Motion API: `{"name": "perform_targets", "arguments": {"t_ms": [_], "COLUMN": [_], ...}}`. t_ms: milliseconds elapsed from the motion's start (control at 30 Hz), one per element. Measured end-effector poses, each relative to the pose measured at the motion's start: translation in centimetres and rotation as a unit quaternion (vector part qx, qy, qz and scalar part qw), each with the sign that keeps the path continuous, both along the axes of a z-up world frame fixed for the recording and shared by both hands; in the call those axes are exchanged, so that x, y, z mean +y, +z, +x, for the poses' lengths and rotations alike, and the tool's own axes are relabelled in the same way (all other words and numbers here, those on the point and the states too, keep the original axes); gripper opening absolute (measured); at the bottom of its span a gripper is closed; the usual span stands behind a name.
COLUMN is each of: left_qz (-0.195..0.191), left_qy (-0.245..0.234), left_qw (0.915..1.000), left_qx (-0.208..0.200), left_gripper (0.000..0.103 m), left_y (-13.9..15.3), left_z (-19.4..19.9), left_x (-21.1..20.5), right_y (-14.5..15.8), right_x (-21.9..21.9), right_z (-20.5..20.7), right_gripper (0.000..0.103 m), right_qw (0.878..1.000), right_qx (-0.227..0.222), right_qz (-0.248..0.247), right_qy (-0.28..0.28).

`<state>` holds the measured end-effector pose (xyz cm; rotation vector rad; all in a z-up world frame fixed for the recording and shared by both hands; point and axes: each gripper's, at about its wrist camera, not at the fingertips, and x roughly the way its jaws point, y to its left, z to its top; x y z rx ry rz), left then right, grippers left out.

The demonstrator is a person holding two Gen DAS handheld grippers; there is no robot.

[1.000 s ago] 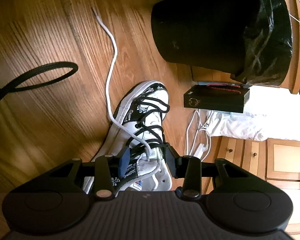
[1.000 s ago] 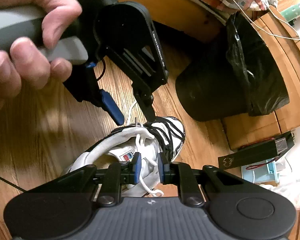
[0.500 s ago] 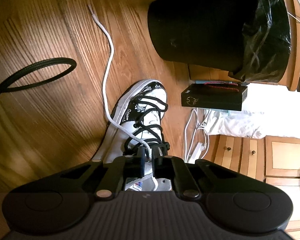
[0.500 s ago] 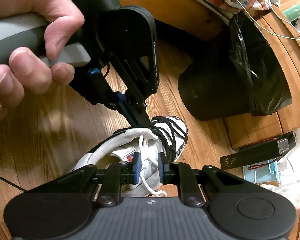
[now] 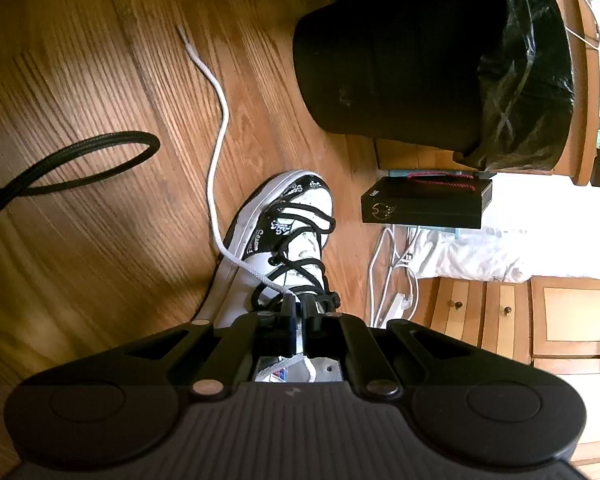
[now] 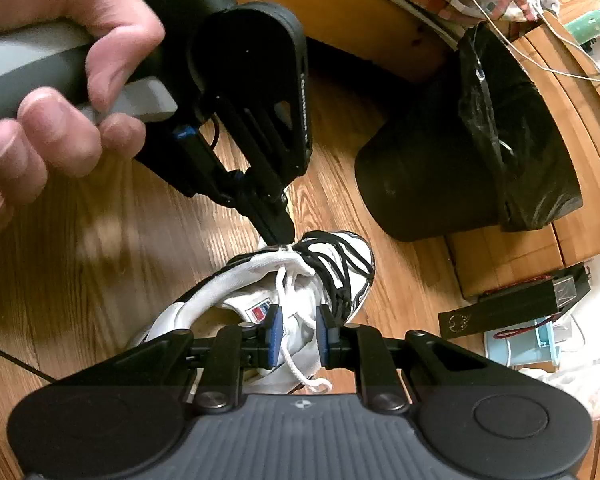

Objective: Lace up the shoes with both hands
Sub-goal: 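Grasp the lace end at the eyelet with the left tool while the right tool holds it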

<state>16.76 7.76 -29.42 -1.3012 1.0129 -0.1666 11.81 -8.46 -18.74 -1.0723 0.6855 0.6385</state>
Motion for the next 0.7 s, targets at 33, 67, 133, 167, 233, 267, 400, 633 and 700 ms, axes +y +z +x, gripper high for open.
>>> {"name": "perform_targets", "arguments": {"t_ms": [33,67,133,167,233,267,400,633,700], "left_qz": [0.002,0.004,0.009,0.009,0.012,0.015,0.018,0.002,-0.011], "left_qy": [0.004,0.009,0.013,0.013,0.013,0.015,0.066,0.026,0.016], "left_qw": [1.0000,1.0000,0.9999,0.9999,0.9998,0.9998,0.9977,0.9996,0.9998], "left_qx": [0.000,0.000,0.001,0.000,0.000,-0.001,0.002,0.007,0.010], "left_gripper": [0.003,0.003,0.002,0.002,0.002,0.002,0.000,0.000,0.003], "left_y": [0.1,0.1,0.2,0.2,0.3,0.4,0.6,0.1,-0.2], "left_z": [-0.1,-0.1,-0.2,-0.2,-0.1,-0.2,-0.7,-0.2,0.0], "left_x": [0.1,0.3,0.5,0.5,0.5,0.6,2.2,1.2,1.0], "right_y": [0.0,0.0,0.0,-0.1,-0.2,-0.2,-0.1,-0.2,-0.2], "right_x": [0.0,0.0,0.0,0.1,0.1,0.1,-0.1,-0.1,-0.1], "right_z": [0.0,0.1,0.1,0.1,0.1,0.0,0.2,0.0,0.0], "right_gripper": [0.019,0.019,0.019,0.019,0.019,0.019,0.019,0.019,0.019], "right_qw": [1.000,1.000,1.000,1.000,1.000,1.000,1.000,1.000,1.000], "right_qx": [0.000,0.000,0.001,0.002,0.003,0.003,0.004,0.006,0.006], "right_qz": [0.001,0.002,0.001,-0.001,-0.004,-0.004,-0.002,-0.004,-0.004], "right_qy": [-0.001,-0.002,-0.002,-0.001,0.002,0.002,-0.003,0.001,0.001]}}
